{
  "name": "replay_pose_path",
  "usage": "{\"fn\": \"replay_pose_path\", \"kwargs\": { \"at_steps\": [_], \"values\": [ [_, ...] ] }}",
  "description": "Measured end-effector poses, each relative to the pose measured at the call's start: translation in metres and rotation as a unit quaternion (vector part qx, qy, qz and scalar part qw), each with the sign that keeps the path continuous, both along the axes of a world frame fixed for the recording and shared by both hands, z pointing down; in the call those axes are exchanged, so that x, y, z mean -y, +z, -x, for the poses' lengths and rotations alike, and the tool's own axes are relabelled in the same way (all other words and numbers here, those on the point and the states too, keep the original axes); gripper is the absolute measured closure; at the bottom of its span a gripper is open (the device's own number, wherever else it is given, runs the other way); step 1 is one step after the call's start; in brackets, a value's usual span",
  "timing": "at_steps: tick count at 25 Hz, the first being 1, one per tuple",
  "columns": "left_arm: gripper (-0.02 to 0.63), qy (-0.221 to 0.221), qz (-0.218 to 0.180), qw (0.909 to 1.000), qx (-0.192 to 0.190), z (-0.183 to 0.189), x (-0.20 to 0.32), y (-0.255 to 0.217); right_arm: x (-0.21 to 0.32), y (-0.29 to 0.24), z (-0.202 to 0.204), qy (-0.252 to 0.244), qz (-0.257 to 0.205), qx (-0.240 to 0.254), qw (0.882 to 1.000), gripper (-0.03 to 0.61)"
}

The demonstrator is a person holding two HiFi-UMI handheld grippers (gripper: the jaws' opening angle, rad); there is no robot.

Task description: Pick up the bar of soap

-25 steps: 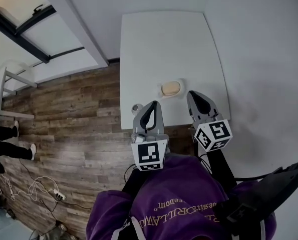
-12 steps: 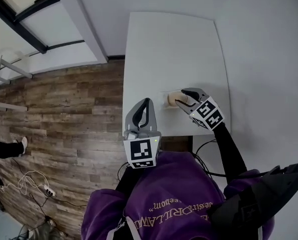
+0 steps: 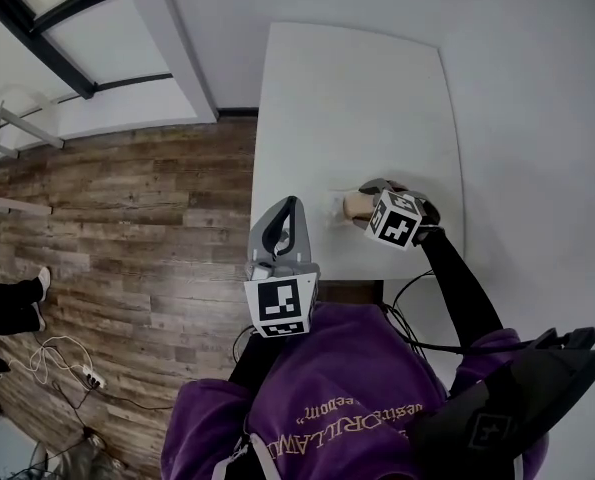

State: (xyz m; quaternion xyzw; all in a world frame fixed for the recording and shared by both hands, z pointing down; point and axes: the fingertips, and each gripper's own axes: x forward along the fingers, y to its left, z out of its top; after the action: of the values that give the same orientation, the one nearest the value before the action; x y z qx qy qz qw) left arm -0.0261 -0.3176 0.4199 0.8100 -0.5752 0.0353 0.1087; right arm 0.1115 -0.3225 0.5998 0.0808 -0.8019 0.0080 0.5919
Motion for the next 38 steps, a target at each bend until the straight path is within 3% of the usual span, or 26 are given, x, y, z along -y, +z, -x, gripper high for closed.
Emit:
{"fn": "replay_pose_path", "kwargs": {
  "at_steps": [11,18,38],
  "values": [
    [0.606,-0.009,0.001,0.9999,-0.005,0.010,0.006,0.002,0.001,0.020,0.002,-0.050,0.044,-0.087,0.994,0.311],
    [0.606,-0.010,0.000,0.9999,-0.010,0.009,0.006,0.003,0.003,0.024,0.001,-0.042,0.054,-0.130,0.989,0.309],
    [0.606,-0.012,-0.013,0.9998,-0.011,0.005,0.001,-0.008,0.005,-0.013,-0.005,-0.009,-0.026,-0.073,0.997,0.311]
  ]
}}
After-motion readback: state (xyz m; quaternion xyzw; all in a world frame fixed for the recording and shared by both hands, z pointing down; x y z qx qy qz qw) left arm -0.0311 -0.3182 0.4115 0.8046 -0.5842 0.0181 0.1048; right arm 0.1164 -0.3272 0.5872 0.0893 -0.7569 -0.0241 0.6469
